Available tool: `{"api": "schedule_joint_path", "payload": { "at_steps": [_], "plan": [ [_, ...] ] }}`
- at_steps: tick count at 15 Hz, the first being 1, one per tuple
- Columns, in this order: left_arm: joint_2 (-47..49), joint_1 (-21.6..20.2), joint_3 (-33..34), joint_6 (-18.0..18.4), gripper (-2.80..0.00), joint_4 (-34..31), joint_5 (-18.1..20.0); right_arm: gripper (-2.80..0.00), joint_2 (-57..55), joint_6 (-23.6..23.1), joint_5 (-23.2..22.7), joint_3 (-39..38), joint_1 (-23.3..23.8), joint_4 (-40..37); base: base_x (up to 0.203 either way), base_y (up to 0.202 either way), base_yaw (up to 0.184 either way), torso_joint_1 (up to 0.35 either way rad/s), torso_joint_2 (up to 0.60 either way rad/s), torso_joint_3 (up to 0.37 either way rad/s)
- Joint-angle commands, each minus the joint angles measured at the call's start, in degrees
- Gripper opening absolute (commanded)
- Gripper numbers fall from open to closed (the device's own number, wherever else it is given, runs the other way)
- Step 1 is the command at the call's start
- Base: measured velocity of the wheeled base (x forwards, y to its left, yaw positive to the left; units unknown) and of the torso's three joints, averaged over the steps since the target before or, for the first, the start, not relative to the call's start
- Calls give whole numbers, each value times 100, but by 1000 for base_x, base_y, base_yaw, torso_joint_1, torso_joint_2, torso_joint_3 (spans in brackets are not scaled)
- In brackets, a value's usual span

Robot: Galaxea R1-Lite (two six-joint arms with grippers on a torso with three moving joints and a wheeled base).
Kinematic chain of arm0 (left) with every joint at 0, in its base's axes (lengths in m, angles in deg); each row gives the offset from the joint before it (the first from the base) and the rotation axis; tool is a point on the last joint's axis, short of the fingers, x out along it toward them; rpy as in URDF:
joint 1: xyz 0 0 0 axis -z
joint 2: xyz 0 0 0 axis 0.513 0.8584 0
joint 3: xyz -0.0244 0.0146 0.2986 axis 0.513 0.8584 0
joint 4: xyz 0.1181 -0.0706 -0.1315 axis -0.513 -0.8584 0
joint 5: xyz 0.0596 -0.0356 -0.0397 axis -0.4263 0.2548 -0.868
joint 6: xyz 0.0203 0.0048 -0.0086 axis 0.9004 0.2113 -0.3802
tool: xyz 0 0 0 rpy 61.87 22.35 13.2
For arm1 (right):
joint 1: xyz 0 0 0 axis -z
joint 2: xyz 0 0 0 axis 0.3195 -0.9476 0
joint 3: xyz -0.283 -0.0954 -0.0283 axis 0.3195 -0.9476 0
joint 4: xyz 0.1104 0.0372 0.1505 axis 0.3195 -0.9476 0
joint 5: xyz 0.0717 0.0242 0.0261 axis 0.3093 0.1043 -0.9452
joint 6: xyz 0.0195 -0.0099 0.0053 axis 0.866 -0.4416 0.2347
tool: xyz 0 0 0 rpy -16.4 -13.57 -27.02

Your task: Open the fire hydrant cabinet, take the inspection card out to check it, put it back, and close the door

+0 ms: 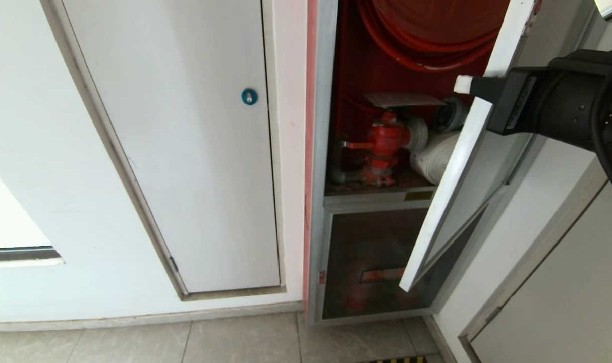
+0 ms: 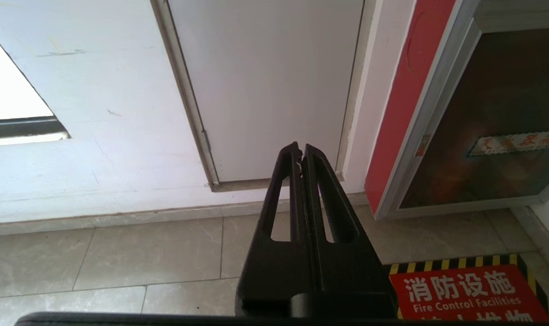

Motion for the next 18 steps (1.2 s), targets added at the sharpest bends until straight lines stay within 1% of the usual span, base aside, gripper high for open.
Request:
{"api": "schedule_joint_path", "payload": {
  "at_steps": [1,6,9,14,18],
  "plan": [
    [-6,-1,0,2,-280,-1,0,-280,-101,-2,27,58,77,11,0,0,0,0,0,0],
    [-6,-1,0,2,-280,-1,0,-280,19,-2,74,33,292,-30,0,0,0,0,0,0],
    [-6,-1,0,2,-280,-1,0,-280,158,-2,75,-11,338,-55,0,0,0,0,0,0],
    [-6,-1,0,2,-280,-1,0,-280,500,-2,76,-318,374,-51,0,0,0,0,0,0],
    [-6,-1,0,2,-280,-1,0,-280,734,6,54,-533,643,-51,0,0,0,0,0,0]
  ]
}}
